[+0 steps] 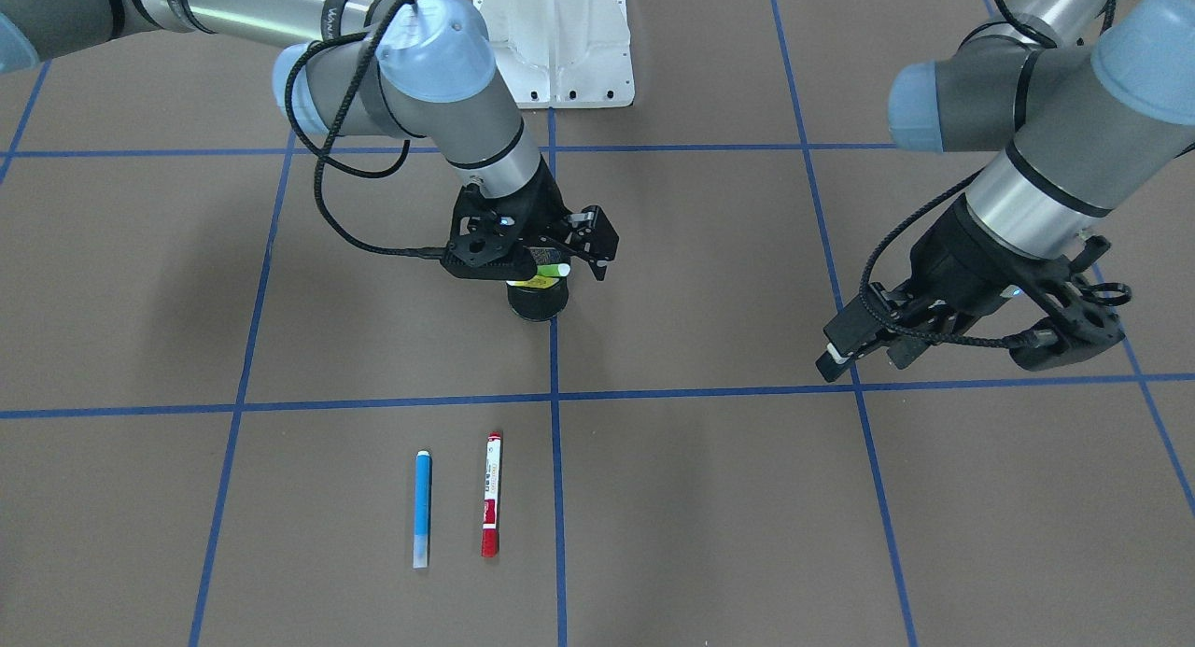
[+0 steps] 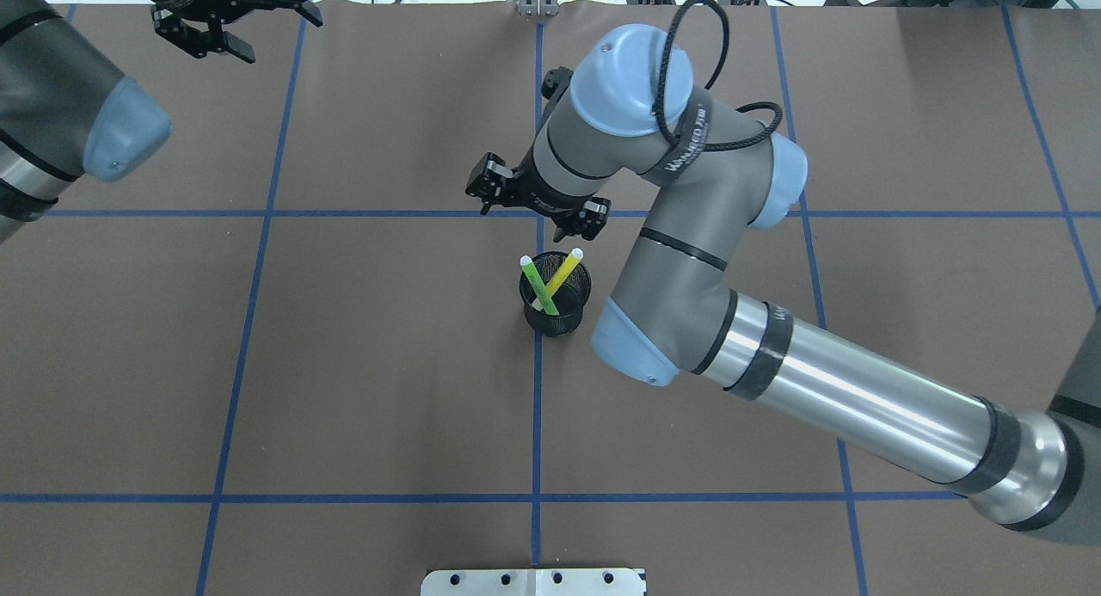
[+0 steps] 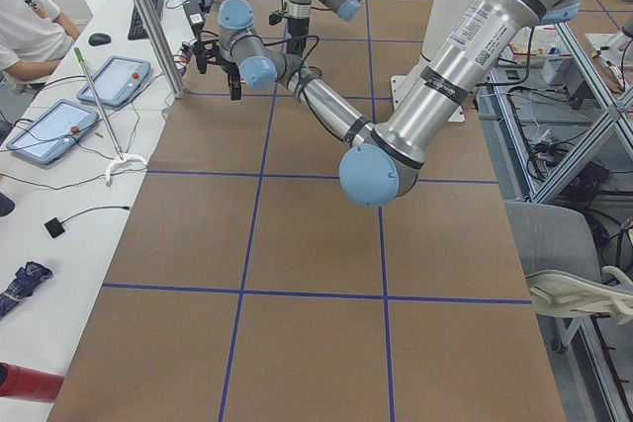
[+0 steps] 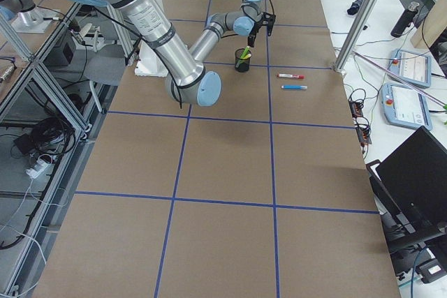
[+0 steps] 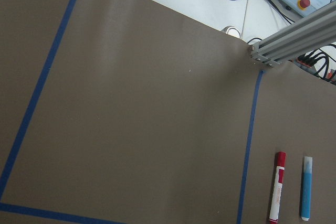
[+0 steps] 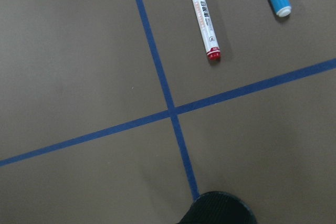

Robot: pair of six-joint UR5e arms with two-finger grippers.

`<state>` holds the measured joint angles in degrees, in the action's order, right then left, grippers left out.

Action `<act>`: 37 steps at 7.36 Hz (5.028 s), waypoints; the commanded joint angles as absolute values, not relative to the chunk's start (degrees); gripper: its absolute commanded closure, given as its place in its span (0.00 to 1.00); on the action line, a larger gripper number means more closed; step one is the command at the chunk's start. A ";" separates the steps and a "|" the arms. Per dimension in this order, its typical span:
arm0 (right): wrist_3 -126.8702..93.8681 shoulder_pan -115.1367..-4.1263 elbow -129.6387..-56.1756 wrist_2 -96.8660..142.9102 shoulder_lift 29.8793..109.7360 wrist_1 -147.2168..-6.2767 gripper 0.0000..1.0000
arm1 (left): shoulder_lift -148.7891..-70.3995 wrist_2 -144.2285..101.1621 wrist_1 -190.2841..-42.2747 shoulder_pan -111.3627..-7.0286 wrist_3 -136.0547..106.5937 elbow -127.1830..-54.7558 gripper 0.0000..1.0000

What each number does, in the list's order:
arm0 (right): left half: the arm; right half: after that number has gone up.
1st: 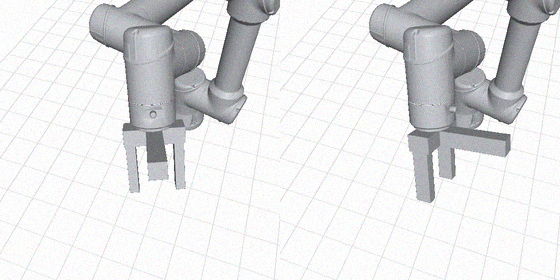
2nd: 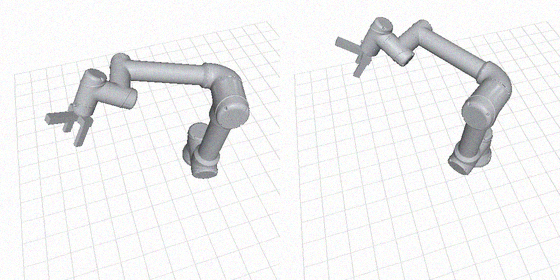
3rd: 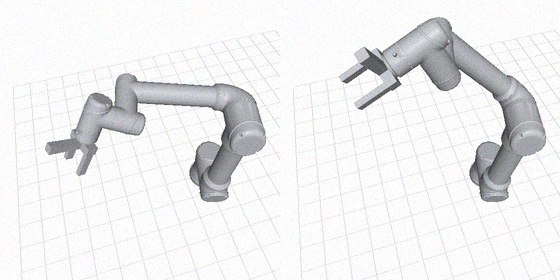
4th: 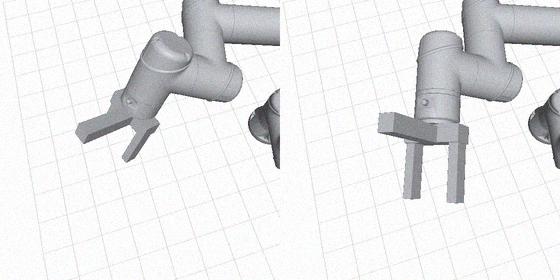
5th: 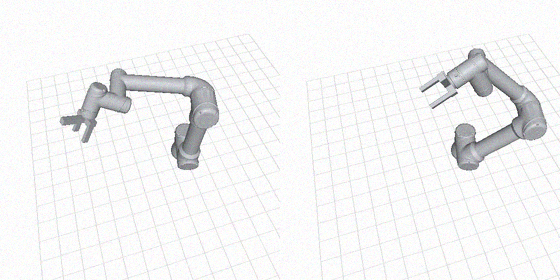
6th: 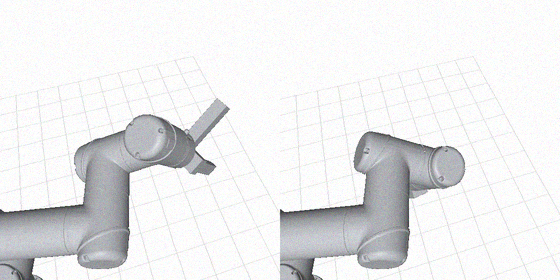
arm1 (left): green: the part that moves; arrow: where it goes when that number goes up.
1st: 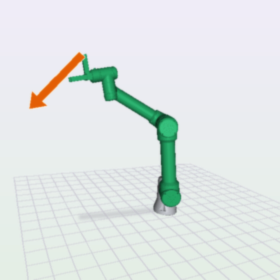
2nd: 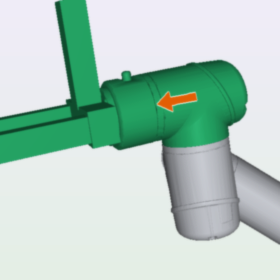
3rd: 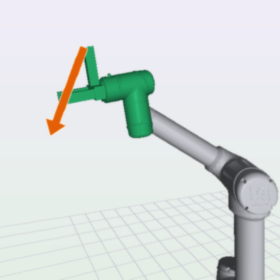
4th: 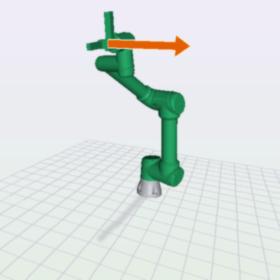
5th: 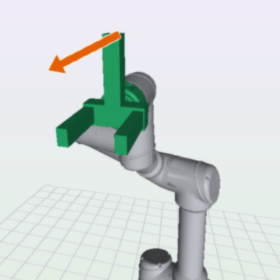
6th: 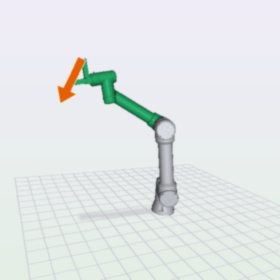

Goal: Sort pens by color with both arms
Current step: 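Move the right gripper over the pen cup, then lower the right gripper and grasp the green highlighter, then lift the green highlighter out and carry it toward the other pens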

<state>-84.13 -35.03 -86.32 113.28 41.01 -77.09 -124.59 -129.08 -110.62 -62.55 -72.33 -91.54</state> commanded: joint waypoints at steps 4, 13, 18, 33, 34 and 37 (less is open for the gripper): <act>-53.29 -31.48 -84.21 109.16 34.38 -98.32 0.22 | -123.49 -129.73 -110.57 -63.28 -71.46 -91.49 0.01; -43.15 -29.00 -75.59 101.87 26.72 -109.34 0.43 | -122.61 -129.81 -110.92 -63.19 -71.54 -91.67 0.01; -42.19 -29.00 -75.50 101.34 27.25 -109.25 0.58 | -122.52 -129.81 -110.92 -63.19 -71.72 -92.02 0.01; -59.39 -35.16 -72.52 58.24 33.20 -56.99 1.00 | -119.89 -129.81 -110.92 -63.19 -71.98 -94.56 0.01; -59.41 -34.37 -65.98 55.92 31.05 -54.87 1.00 | -118.84 -129.81 -110.74 -63.19 -71.98 -95.88 0.01; -58.54 -32.97 -49.51 55.81 23.39 -52.74 1.00 | -117.26 -129.81 -110.74 -63.19 -72.25 -97.81 0.01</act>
<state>-59.04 -33.79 -55.48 55.88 26.01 -53.85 -118.21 -129.81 -110.85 -63.19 -72.12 -96.59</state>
